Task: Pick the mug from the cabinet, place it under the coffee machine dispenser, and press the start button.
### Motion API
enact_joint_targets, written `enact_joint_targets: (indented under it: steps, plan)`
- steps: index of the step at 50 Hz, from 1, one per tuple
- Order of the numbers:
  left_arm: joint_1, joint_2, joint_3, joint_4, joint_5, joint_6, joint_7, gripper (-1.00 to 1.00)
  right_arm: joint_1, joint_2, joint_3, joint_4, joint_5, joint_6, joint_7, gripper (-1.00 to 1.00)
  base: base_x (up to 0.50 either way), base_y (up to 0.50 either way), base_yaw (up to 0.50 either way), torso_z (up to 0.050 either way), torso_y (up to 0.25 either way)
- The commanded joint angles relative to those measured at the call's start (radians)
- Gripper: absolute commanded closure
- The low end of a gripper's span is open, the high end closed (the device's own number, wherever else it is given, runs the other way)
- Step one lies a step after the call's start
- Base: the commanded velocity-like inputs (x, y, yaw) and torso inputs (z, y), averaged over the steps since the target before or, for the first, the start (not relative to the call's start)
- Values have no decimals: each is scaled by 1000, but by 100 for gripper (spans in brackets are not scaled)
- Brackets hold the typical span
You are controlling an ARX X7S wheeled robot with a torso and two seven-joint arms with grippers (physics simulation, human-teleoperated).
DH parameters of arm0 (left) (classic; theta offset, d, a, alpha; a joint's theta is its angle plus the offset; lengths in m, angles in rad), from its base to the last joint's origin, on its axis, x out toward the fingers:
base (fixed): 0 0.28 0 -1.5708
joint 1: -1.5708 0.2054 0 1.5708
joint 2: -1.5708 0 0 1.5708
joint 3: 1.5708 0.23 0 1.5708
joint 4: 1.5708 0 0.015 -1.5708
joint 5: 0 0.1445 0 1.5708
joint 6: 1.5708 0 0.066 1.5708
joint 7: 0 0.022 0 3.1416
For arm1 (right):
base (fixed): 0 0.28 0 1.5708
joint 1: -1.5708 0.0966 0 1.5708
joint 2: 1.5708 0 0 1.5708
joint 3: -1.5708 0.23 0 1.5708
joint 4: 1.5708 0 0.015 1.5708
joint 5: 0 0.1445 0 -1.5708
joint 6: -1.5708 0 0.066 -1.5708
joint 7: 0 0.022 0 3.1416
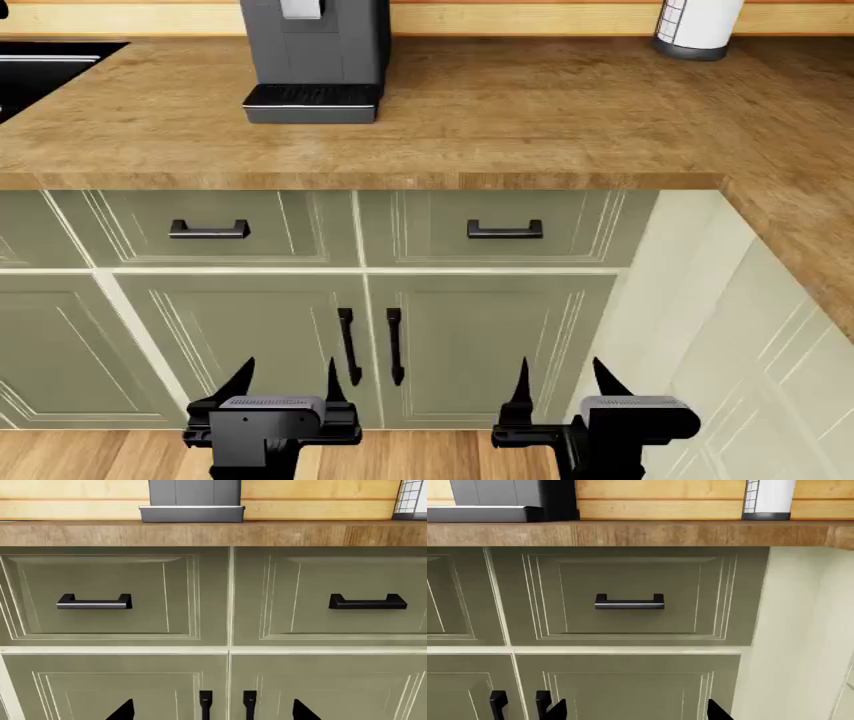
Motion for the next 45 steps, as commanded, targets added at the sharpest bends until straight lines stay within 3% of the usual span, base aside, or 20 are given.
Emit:
enact_joint_targets:
  steps: [1, 10, 19, 28, 45]
  plan:
    - [0, -15, 16, 0, -20, -2, -18, -100, -1, 15, -20, -2, 16, -1, 19, -100, 0, 0, 0, 0, 0]
    - [-72, -54, 42, -14, -66, -95, -19, -100, 4, 46, -51, 8, 51, -8, 37, -100, 0, 0, 0, 0, 0]
    - [-37, -86, 37, 186, -104, -219, -35, -100, 16, 84, -68, -99, 69, 61, 36, -100, 0, 0, 0, 0, 0]
    - [-132, -148, 19, 364, -170, -417, -13, -100, 79, 139, -61, -338, 145, 305, 11, -100, 0, 0, 0, 0, 0]
    - [-324, -223, -31, 545, -270, -701, -9, -100, 376, 206, -31, -579, 234, 732, 38, -100, 0, 0, 0, 0, 0]
